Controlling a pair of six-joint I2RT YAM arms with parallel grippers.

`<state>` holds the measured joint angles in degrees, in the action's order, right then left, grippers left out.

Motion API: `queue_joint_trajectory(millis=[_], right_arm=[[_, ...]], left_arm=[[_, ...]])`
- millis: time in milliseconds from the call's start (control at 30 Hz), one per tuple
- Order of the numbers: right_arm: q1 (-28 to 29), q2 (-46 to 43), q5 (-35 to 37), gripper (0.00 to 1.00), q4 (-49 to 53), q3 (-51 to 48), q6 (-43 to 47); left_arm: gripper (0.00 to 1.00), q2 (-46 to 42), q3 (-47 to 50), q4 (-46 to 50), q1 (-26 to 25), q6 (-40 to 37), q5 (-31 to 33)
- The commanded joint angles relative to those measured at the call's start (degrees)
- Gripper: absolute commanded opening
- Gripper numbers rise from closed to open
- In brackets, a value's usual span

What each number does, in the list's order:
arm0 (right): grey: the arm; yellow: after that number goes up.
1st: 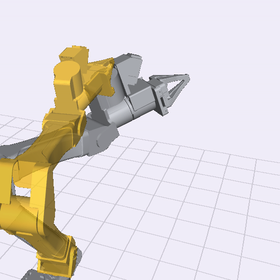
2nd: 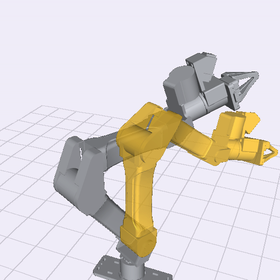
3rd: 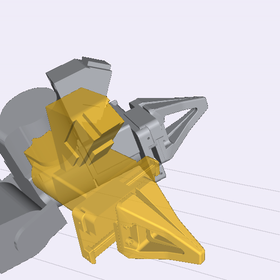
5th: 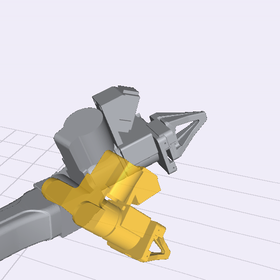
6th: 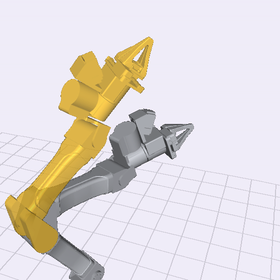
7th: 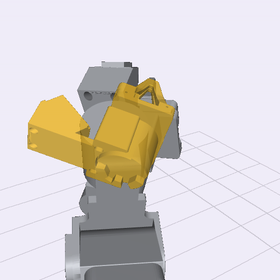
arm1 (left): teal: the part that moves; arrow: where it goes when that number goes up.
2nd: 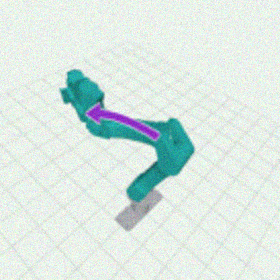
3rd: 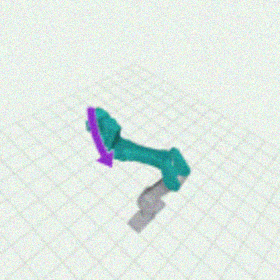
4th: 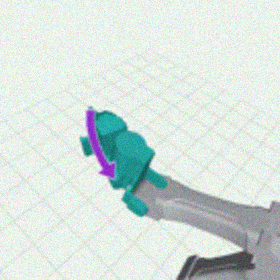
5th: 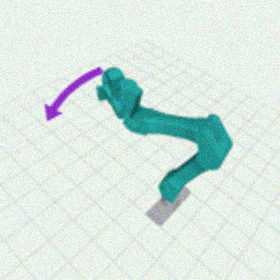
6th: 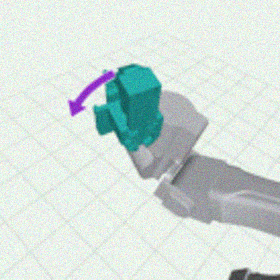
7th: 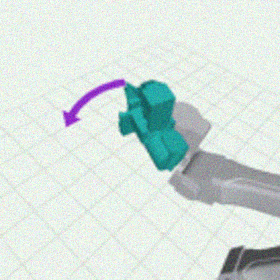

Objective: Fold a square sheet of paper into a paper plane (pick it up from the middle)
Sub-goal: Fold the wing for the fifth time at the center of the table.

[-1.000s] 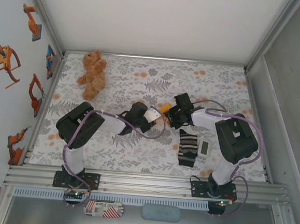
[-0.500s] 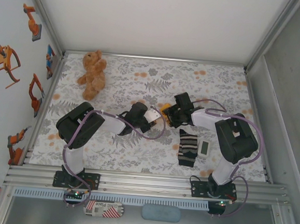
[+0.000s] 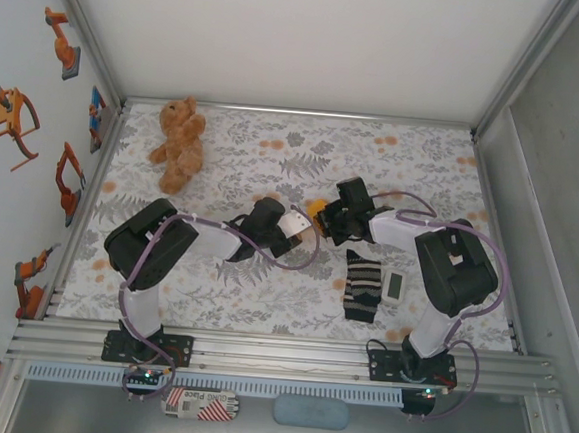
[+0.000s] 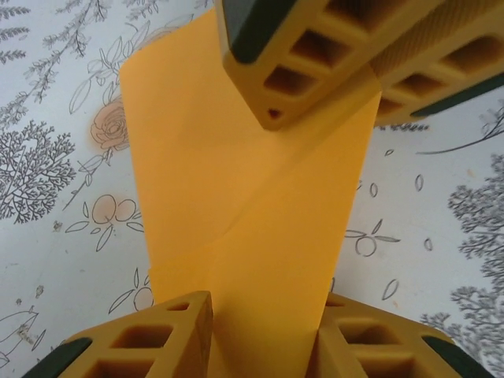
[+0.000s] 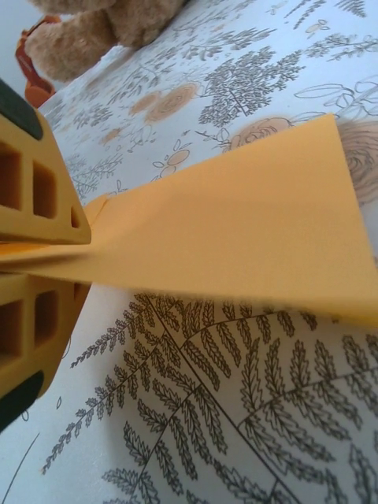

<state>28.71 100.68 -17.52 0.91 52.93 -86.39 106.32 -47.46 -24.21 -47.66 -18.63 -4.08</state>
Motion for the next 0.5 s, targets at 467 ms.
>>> queue_joint_trajectory(millis=[467], right_arm=[[0.1, 0.5, -0.9, 0.10, -0.7, -0.5, -0.2]], left_arm=[[0.22, -0.1, -1.0, 2.9, -0.4, 0.2, -2.2]])
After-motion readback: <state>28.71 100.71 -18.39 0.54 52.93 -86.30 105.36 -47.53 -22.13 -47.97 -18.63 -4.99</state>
